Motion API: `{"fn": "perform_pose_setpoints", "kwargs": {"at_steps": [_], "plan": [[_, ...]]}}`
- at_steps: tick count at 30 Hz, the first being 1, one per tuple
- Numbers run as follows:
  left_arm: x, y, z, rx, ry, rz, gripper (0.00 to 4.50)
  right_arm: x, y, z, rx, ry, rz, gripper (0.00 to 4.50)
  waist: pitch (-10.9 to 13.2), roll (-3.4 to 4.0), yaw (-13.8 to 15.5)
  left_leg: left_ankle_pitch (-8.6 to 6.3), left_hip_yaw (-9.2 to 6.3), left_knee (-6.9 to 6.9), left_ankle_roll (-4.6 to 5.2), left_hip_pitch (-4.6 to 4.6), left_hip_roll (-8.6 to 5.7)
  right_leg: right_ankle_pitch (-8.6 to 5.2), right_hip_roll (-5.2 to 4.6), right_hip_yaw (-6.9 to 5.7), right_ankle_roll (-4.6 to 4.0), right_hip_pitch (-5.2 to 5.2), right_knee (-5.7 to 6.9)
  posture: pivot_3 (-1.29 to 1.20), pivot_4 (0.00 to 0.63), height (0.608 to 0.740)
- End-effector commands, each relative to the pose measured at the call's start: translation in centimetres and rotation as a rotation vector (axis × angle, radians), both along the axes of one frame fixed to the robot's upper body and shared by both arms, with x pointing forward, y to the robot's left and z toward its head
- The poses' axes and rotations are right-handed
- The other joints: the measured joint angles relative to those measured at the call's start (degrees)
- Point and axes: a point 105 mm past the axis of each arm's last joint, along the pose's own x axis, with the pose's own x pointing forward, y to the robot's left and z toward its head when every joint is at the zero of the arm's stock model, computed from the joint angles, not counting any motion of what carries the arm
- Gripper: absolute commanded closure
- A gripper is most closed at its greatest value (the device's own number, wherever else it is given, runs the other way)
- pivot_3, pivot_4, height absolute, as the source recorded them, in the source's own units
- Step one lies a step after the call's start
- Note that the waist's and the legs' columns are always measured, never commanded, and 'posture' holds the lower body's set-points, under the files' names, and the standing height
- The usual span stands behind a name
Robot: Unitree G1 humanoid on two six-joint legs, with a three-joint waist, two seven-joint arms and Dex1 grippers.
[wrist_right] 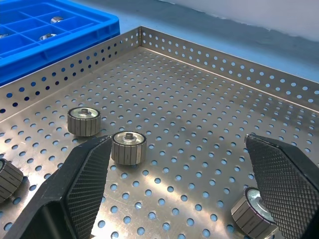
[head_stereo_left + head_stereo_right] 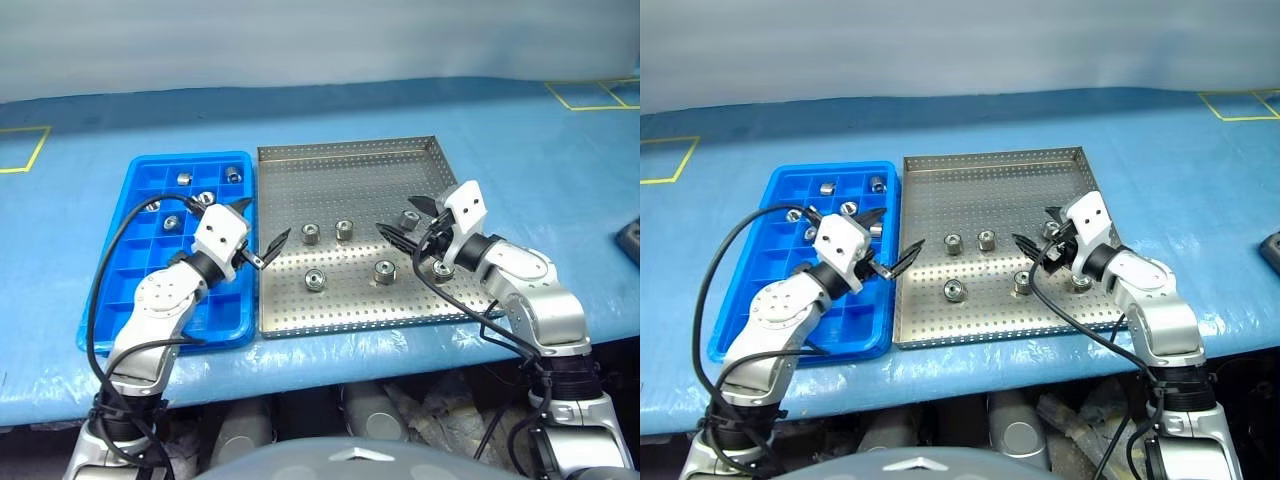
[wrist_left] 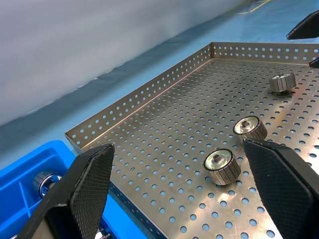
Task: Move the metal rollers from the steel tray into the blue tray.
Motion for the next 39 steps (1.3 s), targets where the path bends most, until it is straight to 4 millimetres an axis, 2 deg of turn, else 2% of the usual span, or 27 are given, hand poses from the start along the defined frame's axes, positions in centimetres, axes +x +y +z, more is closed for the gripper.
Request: {"fn": "perform_pose_setpoints", "kwargs": {"at_steps": [1, 32, 39], "plan": [[-0.01, -0.41, 1.08, -0.003, -0.047, -0.012, 0.02, 0.0, 0.22, 1.3, 0.002, -0.054, 0.011, 0.0, 0.0, 0.0, 0.0, 0.0, 0.0, 0.0, 0.0, 0.0, 0.0, 0.0, 0.0, 0.0, 0.0, 0.0, 0.0, -0.17, 0.15, 0.74], [0.13, 0.06, 1.09, 0.006, -0.053, 0.01, 0.02, 0.36, 0.5, 1.12, 0.012, -0.068, 0.01, 0.0, 0.0, 0.0, 0.01, 0.0, 0.01, 0.01, 0.01, 0.0, 0.0, 0.0, 0.0, 0.0, 0.01, 0.0, 0.01, -0.16, 0.15, 0.74], [-0.13, -0.81, 0.68, 0.005, -0.027, -0.034, 0.02, 0.1, 0.73, 1.1, 0.013, -0.073, 0.012, 0.0, 0.0, 0.0, 0.01, 0.0, 0.01, 0.01, 0.01, 0.0, 0.0, 0.01, 0.0, 0.0, 0.01, 0.0, 0.01, -0.17, 0.15, 0.74]]}}
